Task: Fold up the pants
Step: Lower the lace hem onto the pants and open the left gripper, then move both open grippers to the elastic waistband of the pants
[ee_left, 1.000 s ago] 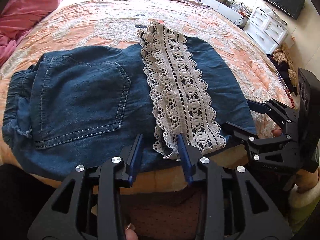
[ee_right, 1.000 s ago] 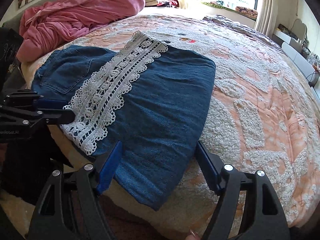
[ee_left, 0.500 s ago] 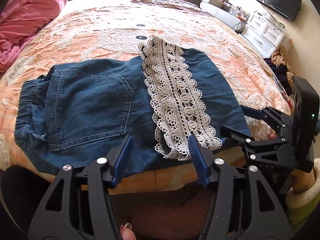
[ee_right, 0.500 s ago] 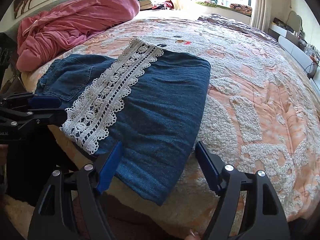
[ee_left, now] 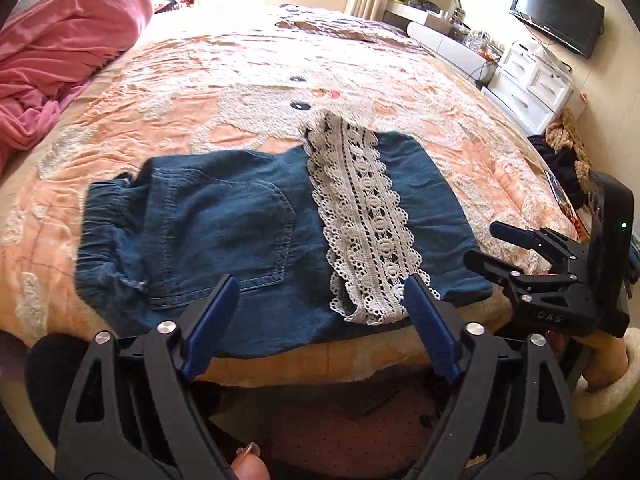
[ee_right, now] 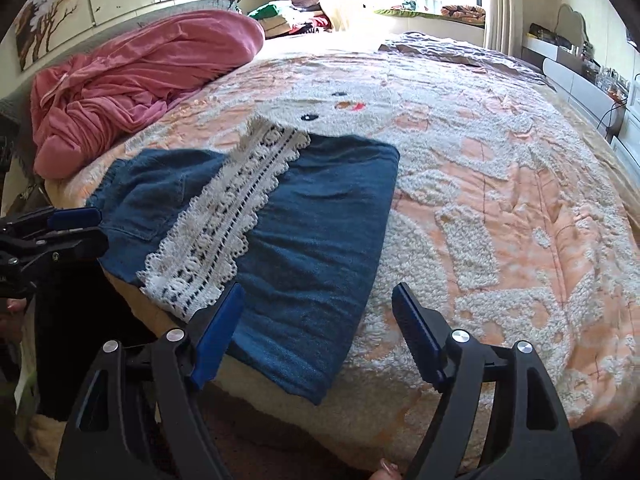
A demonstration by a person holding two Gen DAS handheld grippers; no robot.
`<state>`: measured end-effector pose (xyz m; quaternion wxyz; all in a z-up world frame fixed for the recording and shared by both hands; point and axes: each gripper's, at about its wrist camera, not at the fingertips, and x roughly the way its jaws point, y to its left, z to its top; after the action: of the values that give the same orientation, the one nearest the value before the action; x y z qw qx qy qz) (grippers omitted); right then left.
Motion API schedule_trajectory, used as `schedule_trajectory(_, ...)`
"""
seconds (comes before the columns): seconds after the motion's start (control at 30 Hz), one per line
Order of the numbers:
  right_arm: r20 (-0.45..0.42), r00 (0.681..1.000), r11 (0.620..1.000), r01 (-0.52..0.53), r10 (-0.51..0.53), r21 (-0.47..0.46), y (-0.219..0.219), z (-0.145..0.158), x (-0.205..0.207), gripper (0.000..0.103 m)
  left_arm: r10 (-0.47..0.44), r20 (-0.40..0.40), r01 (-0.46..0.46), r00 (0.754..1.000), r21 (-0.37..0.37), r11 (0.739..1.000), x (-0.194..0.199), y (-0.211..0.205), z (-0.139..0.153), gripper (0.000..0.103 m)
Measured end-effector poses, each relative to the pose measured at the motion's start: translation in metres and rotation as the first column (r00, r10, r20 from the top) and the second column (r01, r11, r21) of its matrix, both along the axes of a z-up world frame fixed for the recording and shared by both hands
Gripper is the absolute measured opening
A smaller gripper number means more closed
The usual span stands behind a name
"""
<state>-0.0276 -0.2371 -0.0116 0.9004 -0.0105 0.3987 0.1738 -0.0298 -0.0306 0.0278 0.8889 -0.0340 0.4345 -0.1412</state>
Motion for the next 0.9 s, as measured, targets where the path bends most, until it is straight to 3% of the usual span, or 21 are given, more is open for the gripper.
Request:
schedule_trajectory(0.23,0.048,0.998,0.999,-0.036,0.035,0.005,0.013,0.027,-0.002,0.084,0.030,0.040,-0.030,0.999,0.004,1.000,-0.009,0.014,0.014,0.093)
schedule_trajectory(0.53,0.096,0.993,0.998,-0.066,0.066,-0.009,0.033,0.056,0.007,0.091,0.095,0.073,-0.096,0.993,0.007,0.995,-0.019,0.037,0.024,0.093)
schedule_trajectory(0.9,0.102,0.984,0.989,-0.145,0.148,-0.031,0.077,0.071,0.031,0.094,0.174,0.037,-0.174,0.984,-0.022,0.985,-0.019,0.075,0.008,0.093)
